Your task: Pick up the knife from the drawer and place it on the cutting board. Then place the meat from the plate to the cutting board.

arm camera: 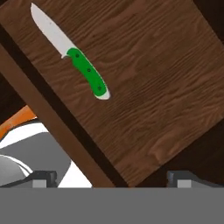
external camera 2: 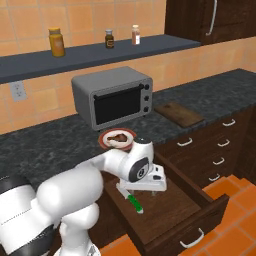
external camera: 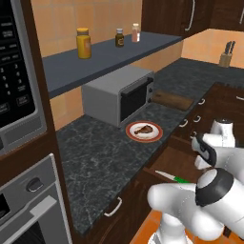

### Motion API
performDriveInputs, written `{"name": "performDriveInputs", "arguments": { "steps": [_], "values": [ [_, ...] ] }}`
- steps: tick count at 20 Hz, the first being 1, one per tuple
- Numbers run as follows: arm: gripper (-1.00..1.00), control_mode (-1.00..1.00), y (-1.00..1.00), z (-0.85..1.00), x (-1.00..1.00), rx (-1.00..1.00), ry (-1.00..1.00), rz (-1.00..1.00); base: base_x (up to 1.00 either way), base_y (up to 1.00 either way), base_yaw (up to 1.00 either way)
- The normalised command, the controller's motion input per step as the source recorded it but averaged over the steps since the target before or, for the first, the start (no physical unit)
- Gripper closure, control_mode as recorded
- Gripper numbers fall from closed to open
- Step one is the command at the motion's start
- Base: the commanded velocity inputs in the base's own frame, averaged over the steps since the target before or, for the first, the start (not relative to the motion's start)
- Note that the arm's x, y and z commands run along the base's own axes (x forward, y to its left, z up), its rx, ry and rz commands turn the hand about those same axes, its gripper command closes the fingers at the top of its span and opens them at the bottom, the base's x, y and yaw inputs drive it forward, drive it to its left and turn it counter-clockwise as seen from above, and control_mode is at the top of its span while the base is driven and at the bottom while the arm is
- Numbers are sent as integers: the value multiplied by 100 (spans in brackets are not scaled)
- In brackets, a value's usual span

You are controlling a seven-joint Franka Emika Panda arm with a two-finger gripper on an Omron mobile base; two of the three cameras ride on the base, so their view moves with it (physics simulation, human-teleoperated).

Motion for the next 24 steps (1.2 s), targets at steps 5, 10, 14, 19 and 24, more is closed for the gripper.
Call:
{"name": "performDriveInputs", "arguments": {
  "steps": [5, 10, 14, 19, 24],
  "values": [
    [-100, -100, 16, -16, 9, 7, 1, -23, 0, 0, 0],
    [-100, -100, 29, 0, -3, 20, 17, -53, 0, 0, 0],
    [-100, -100, 34, 0, 0, 4, 21, -27, 0, 0, 0],
    [-100, -100, 23, -38, 0, 4, 15, -19, 0, 0, 0],
    [-100, -100, 7, -52, 18, 0, 0, -12, 0, 0, 0]
  ]
}}
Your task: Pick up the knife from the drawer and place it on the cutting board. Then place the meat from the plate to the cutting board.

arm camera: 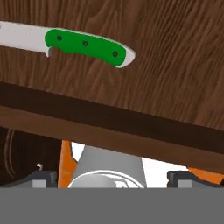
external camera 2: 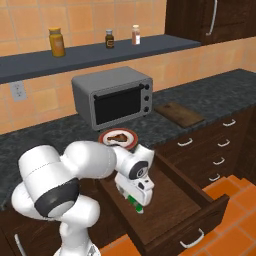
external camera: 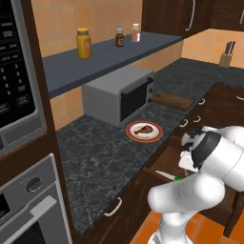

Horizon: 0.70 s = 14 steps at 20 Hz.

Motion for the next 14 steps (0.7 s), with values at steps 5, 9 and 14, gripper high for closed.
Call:
{"name": "performDriveInputs", "arguments": {
  "steps": [5, 9, 14],
  "values": [
    [-100, -100, 0, -47, 33, 0, 0, -4, 0, 0, 0],
    [-100, -100, 0, -42, 28, 0, 0, -2, 0, 0, 0],
    [-100, -100, 0, -38, 13, 0, 0, -1, 0, 0, 0]
  ]
}}
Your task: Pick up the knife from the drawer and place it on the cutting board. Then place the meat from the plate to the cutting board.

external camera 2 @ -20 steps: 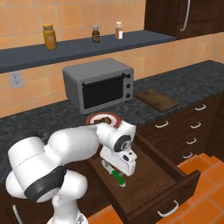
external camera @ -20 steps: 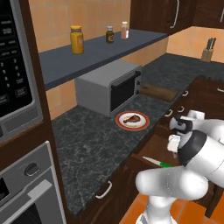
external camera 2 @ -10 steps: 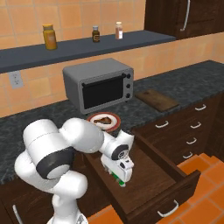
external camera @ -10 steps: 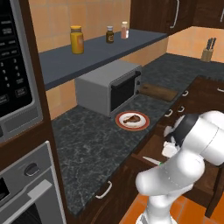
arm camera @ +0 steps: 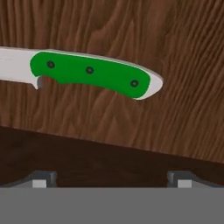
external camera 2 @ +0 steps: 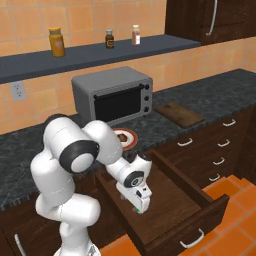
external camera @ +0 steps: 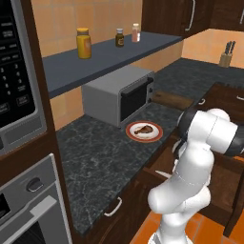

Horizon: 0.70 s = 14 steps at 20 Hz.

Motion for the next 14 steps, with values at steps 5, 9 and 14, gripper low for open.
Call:
{"name": "performDriveInputs", "arguments": {
  "steps": [5, 9, 14],
  "values": [
    [-100, -100, 0, -32, 5, 0, 0, 0, 0, 0, 0],
    [-100, -100, -1, -25, 14, 0, -3, 0, 0, 0, 0],
    [-100, -100, -14, -14, 37, 0, 0, 0, 0, 0, 0]
  ]
}}
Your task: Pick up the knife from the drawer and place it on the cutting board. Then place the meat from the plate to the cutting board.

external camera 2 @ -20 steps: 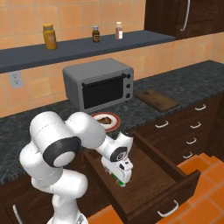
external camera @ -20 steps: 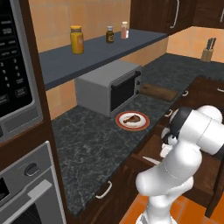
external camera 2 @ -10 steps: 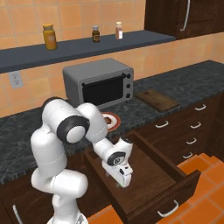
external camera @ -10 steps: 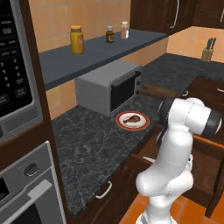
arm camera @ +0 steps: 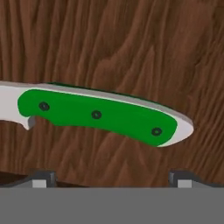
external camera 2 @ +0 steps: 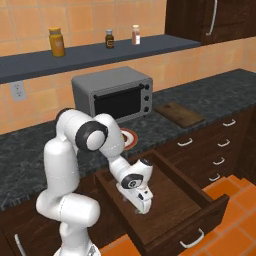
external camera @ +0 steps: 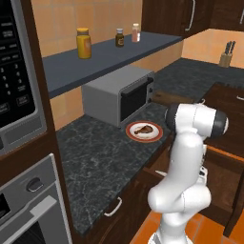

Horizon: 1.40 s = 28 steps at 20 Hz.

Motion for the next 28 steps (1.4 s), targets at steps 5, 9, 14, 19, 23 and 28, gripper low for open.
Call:
{"name": "performDriveInputs", "arguments": {
  "steps": [5, 9, 14, 19, 23, 28],
  "values": [
    [-100, -100, -5, -45, 30, -2, -4, 0, 0, 0, 0],
    [-100, -100, -12, -56, 6, -3, -15, -1, 0, 0, 0],
    [-100, -100, -54, -10, 7, 0, -9, -13, 0, 0, 0],
    [-100, -100, -66, 6, 10, 3, 0, -26, 0, 0, 0],
    [-100, -100, -55, 19, 7, 1, 0, -12, 0, 0, 0],
    [-100, -100, -31, 25, 5, 0, 0, -2, 0, 0, 0]
  ]
}}
